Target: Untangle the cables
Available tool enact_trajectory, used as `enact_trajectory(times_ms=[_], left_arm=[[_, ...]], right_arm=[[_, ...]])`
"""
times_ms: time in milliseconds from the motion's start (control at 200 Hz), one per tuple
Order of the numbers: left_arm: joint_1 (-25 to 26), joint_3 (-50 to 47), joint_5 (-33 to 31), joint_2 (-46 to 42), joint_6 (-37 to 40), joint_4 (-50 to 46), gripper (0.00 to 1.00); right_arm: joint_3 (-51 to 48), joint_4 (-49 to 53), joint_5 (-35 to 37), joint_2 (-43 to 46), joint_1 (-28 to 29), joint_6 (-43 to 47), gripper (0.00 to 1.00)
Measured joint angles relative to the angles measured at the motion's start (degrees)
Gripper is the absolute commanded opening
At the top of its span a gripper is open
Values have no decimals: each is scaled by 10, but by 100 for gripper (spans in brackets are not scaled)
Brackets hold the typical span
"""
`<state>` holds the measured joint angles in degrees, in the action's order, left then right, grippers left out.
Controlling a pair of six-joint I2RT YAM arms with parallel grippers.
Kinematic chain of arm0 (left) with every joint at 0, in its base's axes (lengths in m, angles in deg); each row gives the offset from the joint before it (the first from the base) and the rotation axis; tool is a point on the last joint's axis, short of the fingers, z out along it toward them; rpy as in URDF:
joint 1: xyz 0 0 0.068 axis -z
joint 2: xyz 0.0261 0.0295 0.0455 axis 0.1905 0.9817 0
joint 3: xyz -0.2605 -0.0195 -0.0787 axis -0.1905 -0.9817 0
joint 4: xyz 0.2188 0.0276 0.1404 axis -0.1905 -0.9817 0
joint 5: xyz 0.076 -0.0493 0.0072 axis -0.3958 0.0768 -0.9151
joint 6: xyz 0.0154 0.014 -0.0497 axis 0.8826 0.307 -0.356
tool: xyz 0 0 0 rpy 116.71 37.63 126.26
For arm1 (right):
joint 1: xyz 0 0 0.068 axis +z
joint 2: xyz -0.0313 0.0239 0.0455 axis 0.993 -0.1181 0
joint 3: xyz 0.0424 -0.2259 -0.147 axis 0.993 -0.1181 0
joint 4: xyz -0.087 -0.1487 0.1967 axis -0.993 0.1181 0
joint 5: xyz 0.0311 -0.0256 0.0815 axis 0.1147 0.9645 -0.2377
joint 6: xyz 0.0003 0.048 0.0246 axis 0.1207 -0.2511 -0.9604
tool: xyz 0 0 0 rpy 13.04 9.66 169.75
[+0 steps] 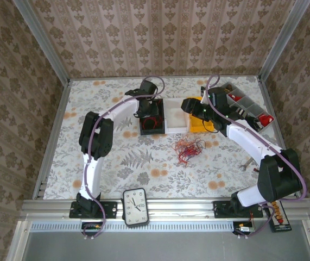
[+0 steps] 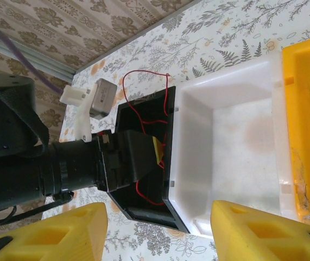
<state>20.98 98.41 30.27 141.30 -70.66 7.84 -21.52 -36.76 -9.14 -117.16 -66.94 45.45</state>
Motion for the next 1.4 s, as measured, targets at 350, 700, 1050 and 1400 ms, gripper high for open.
enact_trajectory(times_ms=[350, 700, 1050, 1400], left_arm=[[2, 5, -39, -80, 16, -11, 54], [-48, 141, -46, -50, 63, -23, 59], [-91, 327, -18, 136, 90, -91, 56], [-80, 329, 12, 153, 89, -99, 40]], right_arm=[[0, 0, 0, 1, 0, 0, 54], [-2, 0, -5, 1, 0, 0, 55], [-2, 14, -6, 2, 0, 13, 54], [-2, 26, -6, 1, 0, 19, 54]])
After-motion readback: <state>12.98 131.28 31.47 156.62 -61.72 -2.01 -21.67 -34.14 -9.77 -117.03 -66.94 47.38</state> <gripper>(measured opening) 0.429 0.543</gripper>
